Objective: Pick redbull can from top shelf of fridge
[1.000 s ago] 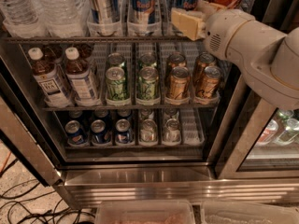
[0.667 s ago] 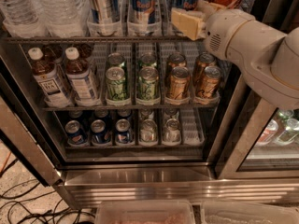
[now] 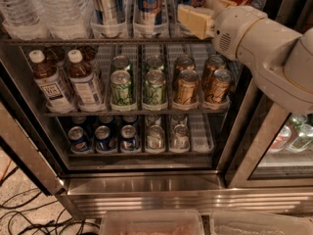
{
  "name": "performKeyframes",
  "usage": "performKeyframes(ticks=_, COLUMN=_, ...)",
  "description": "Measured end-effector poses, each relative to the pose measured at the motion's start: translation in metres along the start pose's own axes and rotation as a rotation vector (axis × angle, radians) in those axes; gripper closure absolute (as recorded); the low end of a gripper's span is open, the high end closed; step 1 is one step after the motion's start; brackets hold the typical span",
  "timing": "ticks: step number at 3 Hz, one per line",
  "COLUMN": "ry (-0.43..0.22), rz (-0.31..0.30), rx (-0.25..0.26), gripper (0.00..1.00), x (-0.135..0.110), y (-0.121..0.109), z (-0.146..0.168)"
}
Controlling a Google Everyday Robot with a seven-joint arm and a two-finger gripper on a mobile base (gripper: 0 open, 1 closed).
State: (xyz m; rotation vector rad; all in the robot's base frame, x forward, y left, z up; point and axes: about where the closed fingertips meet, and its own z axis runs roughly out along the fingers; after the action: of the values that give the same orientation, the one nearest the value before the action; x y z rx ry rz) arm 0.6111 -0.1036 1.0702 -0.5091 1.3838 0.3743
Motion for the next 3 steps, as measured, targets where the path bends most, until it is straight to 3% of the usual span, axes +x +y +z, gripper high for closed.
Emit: performKeyframes(ticks=3, ry=-0.129, rz=-0.036, rx=-0.057, gripper=1.00, x=-0.032, y=0.024, z=-0.016)
